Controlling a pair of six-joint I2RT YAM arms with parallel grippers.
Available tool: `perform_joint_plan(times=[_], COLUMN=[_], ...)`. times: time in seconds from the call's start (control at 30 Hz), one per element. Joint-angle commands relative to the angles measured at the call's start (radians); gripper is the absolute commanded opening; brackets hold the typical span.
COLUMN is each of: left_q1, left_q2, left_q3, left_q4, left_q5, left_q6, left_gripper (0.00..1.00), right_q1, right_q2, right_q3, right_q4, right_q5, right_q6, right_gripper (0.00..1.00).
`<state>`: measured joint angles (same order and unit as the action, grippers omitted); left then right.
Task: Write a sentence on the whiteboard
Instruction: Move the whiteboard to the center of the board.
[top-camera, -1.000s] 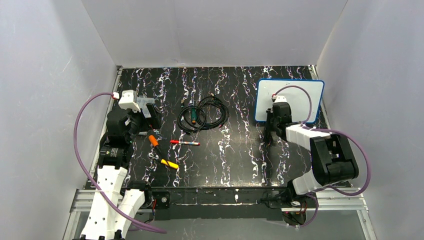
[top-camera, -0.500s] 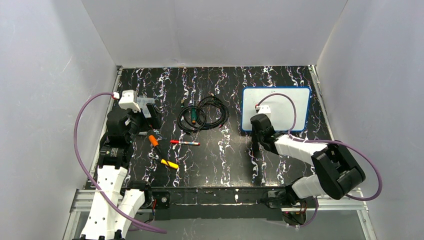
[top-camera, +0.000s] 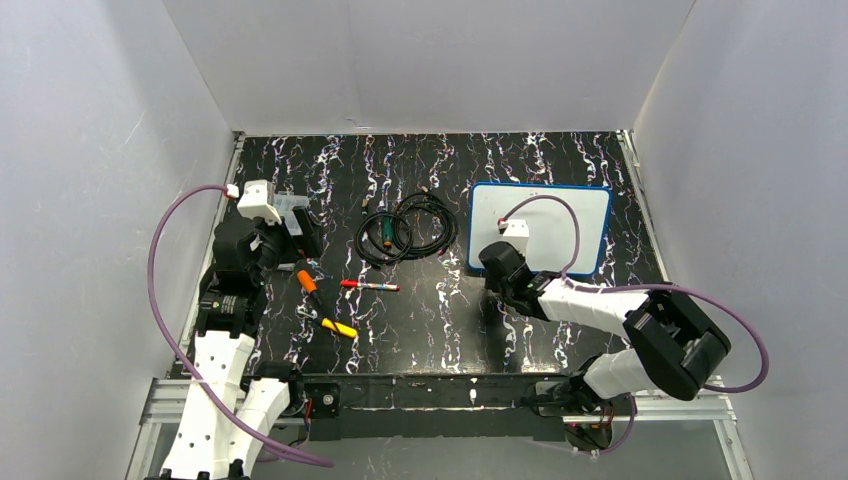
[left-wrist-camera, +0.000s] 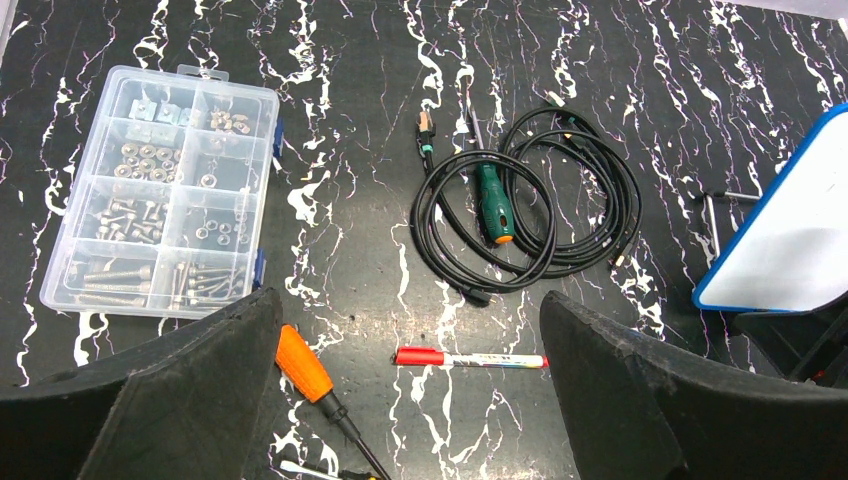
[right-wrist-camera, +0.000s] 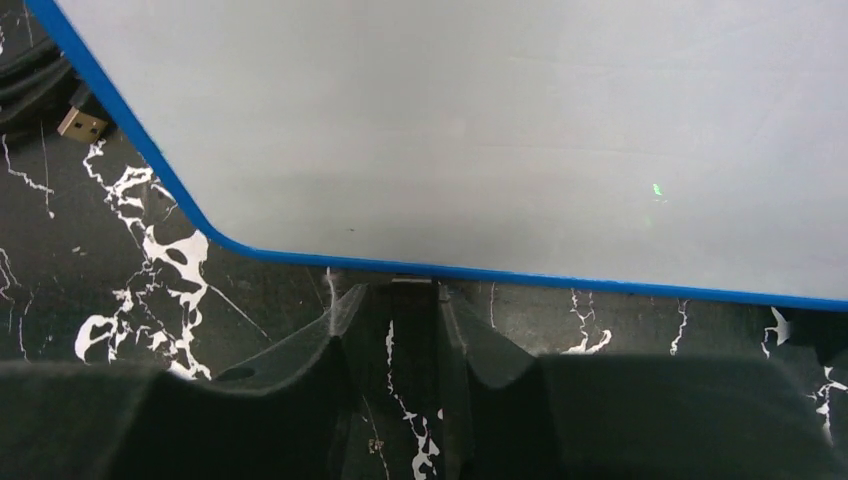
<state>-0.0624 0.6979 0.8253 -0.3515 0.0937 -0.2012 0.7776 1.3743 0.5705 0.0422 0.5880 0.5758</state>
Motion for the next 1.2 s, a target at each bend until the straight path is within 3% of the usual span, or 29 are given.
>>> perform_joint_plan(times=[0.0, 0.2, 0.33, 0.43, 0.67, 0.9, 1.17], left_q1=[0.004, 0.004, 0.004, 0.003, 0.004, 0.004, 0.003], left_q2=[0.000, -0.001, 0.000, 0.002, -0.001, 0.000, -0.001], left_q3=[-0.009, -0.008, -0.008, -0.011, -0.017, -0.028, -0.034], left_q4=[0.000, -0.001, 0.000, 0.003, 0.006, 0.013, 0.015], left_q5=[0.012, 0.011, 0.028, 0.051, 0.071, 0.086, 0.092], left_q6=[0.013, 0.014, 0.021, 0.030, 0.040, 0.047, 0.049], left_gripper=[0.99, 0.99, 0.99, 0.99, 0.99, 0.99, 0.99], right_q1=[0.040, 0.142, 0.220, 0.236, 0.260, 0.260, 0.274], right_q2=[-0.039, -0.099, -0.143, -0.126, 0.060, 0.293, 0.456], right_q3=[0.005, -0.016, -0.033, -0.005, 0.176, 0.396, 0.523], right_q4=[-0.003, -0.056, 0.045, 0.109, 0.159, 0.134, 0.103], right_q5=[0.047, -0.034, -0.255, -0.428, -0.559, -0.624, -0.652], right_q6=[0.050, 0.043, -0.083, -0.153, -0.355, -0.490, -0.563], right_gripper=[0.43, 0.57, 0.60, 0.56, 0.50, 0.50, 0.54])
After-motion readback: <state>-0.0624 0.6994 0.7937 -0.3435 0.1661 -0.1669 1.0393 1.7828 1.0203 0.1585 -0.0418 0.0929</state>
